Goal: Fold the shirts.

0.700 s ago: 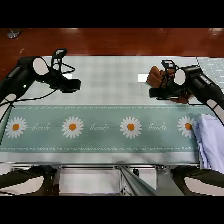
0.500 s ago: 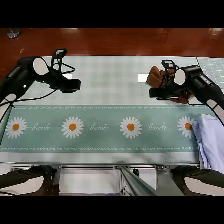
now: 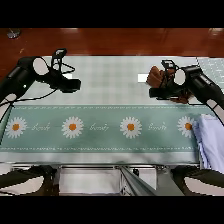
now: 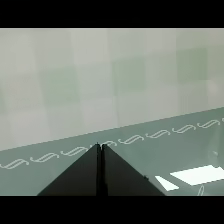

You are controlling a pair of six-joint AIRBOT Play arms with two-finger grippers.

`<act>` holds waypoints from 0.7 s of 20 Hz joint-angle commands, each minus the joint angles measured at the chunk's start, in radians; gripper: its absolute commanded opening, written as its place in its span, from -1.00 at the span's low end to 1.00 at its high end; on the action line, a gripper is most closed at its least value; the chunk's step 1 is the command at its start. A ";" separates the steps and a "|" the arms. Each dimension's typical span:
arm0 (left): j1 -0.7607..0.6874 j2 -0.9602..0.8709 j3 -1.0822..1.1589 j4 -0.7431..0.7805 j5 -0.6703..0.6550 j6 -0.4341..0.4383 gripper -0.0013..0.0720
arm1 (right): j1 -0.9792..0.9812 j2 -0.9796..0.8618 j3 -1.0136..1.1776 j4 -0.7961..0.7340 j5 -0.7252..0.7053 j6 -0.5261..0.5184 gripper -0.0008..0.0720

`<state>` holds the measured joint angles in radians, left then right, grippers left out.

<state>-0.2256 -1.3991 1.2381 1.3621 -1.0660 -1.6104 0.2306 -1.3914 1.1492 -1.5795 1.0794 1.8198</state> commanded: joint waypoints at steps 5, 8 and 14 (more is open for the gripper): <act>-0.001 -0.004 0.000 0.000 0.216 0.000 -0.92 | 0.001 -0.001 0.000 -0.082 -0.193 0.001 -0.74; 0.000 -0.019 0.000 0.001 0.348 0.000 -0.27 | -0.005 -0.002 0.006 -0.339 -0.378 0.076 0.76; 0.003 -0.061 0.000 0.011 0.384 0.000 0.96 | -0.269 -0.140 0.116 -0.429 -0.350 0.274 0.76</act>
<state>-0.2241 -1.4422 1.2381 1.3666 -0.7189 -1.6108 0.0753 -1.4639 1.2228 -1.9675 0.7132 2.0235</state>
